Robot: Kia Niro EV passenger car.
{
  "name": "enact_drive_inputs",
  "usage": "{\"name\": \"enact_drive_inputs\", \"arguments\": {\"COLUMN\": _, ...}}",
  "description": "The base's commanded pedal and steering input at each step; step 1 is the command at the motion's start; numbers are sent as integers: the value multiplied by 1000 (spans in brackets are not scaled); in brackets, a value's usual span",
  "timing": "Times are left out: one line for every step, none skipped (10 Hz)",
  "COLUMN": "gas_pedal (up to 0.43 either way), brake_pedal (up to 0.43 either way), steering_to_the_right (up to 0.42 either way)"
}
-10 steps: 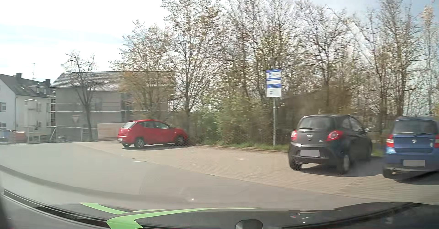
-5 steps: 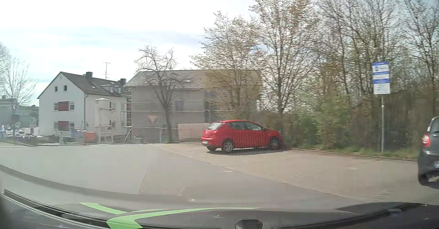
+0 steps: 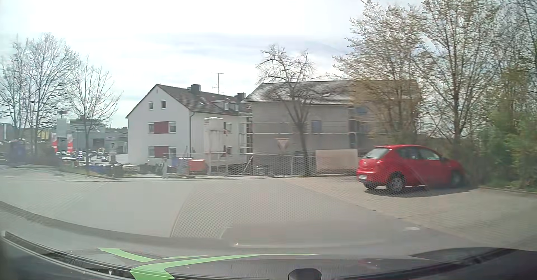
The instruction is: Follow the waypoints while adhering to traffic rules and regulations
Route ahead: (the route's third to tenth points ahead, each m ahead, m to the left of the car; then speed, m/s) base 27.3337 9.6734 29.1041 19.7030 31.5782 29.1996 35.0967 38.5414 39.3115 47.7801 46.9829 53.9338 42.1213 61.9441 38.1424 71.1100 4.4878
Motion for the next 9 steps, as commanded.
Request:
{"name": "enact_drive_inputs", "arguments": {"gas_pedal": 110, "brake_pedal": 0, "steering_to_the_right": -450}}
{"name": "enact_drive_inputs", "arguments": {"gas_pedal": 110, "brake_pedal": 0, "steering_to_the_right": -421}}
{"name": "enact_drive_inputs", "arguments": {"gas_pedal": 98, "brake_pedal": 0, "steering_to_the_right": -388}}
{"name": "enact_drive_inputs", "arguments": {"gas_pedal": 87, "brake_pedal": 0, "steering_to_the_right": -347}}
{"name": "enact_drive_inputs", "arguments": {"gas_pedal": 67, "brake_pedal": 0, "steering_to_the_right": -311}}
{"name": "enact_drive_inputs", "arguments": {"gas_pedal": 20, "brake_pedal": 0, "steering_to_the_right": -271}}
{"name": "enact_drive_inputs", "arguments": {"gas_pedal": 20, "brake_pedal": 0, "steering_to_the_right": -230}}
{"name": "enact_drive_inputs", "arguments": {"gas_pedal": 20, "brake_pedal": 0, "steering_to_the_right": -198}}
{"name": "enact_drive_inputs", "arguments": {"gas_pedal": 20, "brake_pedal": 0, "steering_to_the_right": -166}}
